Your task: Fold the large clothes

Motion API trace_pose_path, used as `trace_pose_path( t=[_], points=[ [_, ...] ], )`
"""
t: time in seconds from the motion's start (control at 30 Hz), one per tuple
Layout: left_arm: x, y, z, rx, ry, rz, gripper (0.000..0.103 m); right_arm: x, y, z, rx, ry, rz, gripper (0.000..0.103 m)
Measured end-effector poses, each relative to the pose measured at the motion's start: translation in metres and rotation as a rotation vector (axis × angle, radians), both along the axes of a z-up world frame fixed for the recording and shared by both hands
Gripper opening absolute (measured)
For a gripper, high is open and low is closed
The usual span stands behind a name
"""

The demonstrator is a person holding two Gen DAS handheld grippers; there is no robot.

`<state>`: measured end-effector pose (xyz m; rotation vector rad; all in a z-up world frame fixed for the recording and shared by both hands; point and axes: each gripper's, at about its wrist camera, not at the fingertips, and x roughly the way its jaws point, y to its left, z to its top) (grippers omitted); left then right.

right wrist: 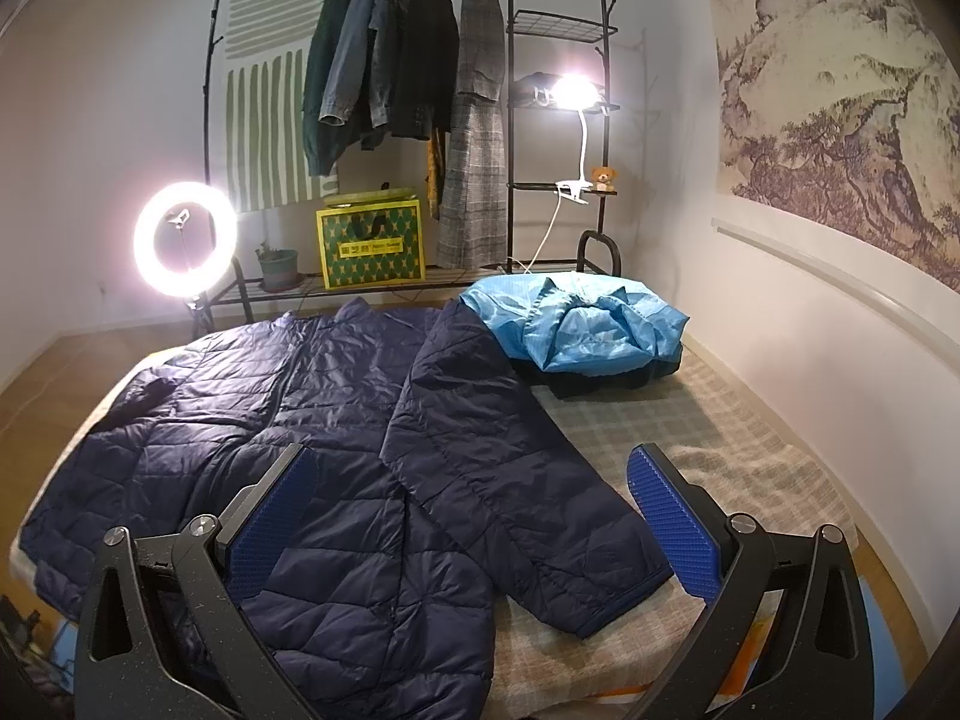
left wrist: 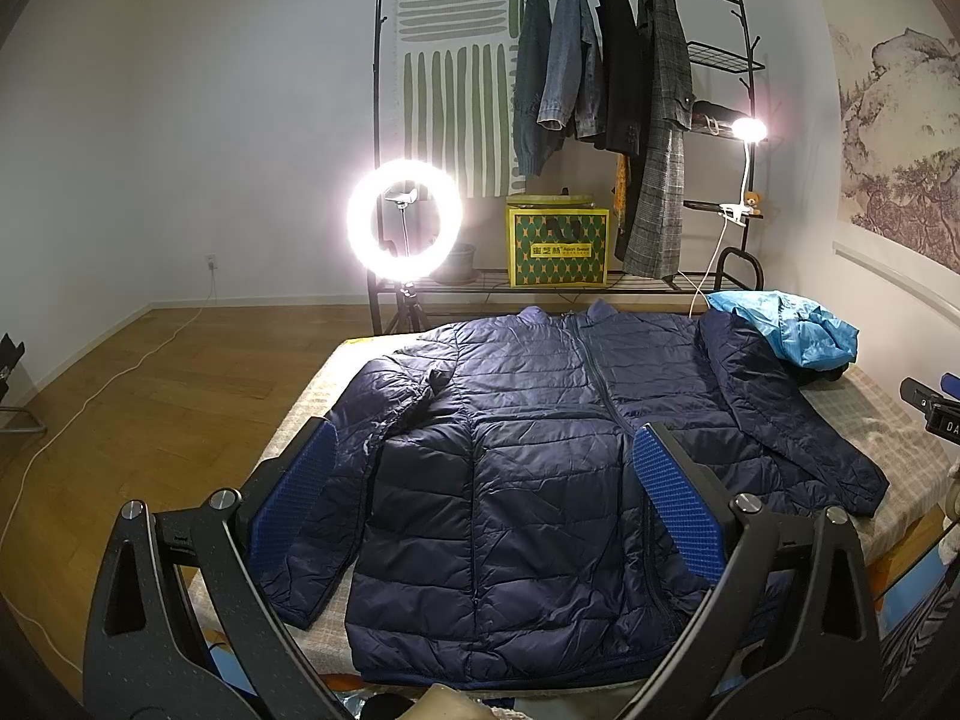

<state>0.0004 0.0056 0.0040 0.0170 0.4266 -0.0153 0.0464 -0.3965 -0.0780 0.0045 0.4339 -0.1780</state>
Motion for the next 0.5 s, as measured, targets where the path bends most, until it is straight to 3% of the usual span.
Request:
trace_pose_path(
  t=[0.5],
  points=[
    [0.0,0.0013,0.0007,-0.002,0.0,0.001,0.101,0.0001,-0.0009,0.0011,0.0,0.001,0.0,0.103]
  ],
)
